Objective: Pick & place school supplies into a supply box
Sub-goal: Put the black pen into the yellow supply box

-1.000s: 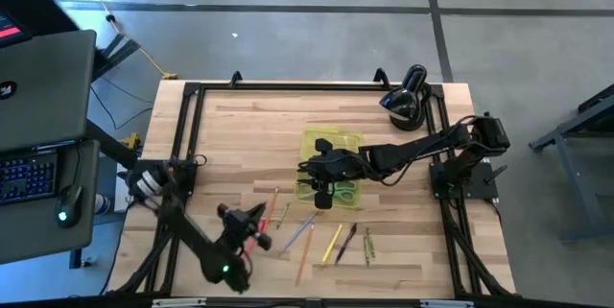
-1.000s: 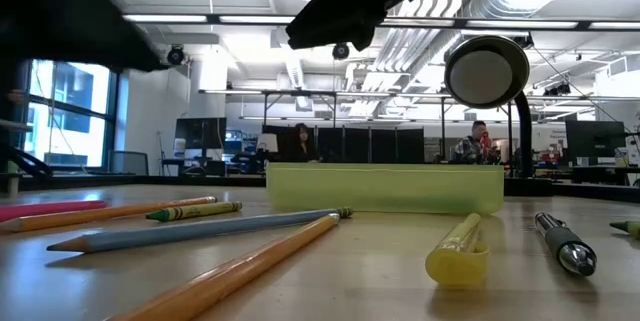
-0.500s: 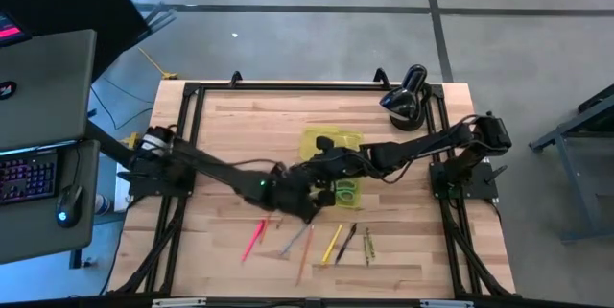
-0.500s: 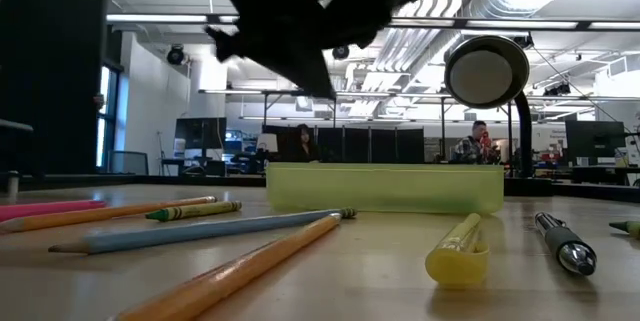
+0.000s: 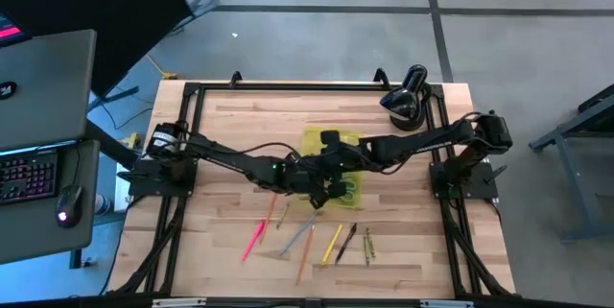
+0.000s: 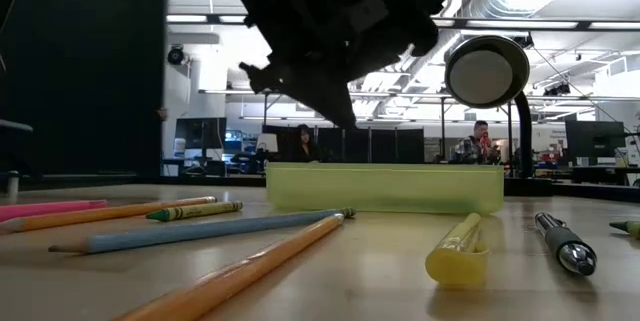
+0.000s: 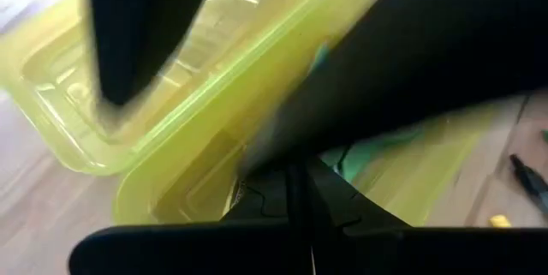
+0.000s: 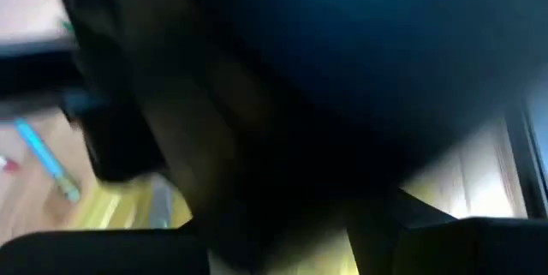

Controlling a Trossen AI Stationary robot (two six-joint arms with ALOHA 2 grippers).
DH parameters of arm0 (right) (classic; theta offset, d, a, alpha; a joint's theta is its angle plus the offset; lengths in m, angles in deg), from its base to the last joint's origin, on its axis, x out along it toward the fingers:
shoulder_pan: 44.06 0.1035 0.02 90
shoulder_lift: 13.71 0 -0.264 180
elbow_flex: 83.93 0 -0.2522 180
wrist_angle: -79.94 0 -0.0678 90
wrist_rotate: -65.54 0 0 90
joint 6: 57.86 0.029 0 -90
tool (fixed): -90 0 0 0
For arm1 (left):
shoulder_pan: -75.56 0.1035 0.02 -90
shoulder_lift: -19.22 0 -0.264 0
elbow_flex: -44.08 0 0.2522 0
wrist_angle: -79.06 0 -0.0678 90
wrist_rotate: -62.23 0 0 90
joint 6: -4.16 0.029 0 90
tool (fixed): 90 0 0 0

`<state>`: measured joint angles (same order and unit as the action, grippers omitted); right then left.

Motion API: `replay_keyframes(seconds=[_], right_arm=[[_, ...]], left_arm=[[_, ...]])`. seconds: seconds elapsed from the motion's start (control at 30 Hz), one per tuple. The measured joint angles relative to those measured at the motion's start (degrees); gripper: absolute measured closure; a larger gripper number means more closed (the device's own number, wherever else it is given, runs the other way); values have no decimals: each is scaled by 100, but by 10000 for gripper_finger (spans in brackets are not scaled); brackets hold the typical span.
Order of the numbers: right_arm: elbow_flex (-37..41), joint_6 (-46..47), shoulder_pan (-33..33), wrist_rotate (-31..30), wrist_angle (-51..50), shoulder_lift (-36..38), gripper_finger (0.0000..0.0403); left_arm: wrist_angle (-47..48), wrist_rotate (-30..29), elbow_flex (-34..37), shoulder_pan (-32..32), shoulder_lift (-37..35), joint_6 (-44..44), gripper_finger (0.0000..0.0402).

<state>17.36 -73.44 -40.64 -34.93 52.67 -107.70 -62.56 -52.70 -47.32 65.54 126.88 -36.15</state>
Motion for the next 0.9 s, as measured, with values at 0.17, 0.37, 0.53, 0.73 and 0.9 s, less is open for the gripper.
replay_keyframes(seconds=[0.17,0.37,0.53,0.73,0.9], right_arm=[[-69,633,-139,-68,-1482,353,295],[533,1468,-427,-744,-2079,1675,295],[1622,1639,-529,596,-959,3087,295],[3042,2300,-283,965,116,4459,295],[3926,2743,23,635,711,5157,295]], left_arm=[[50,83,-1,4,8,6,359],[-81,-23,-2,7,6,210,364],[-553,163,-2,112,45,420,361],[-1112,732,2,385,466,605,364],[-1641,1251,-2,402,740,1021,358]])
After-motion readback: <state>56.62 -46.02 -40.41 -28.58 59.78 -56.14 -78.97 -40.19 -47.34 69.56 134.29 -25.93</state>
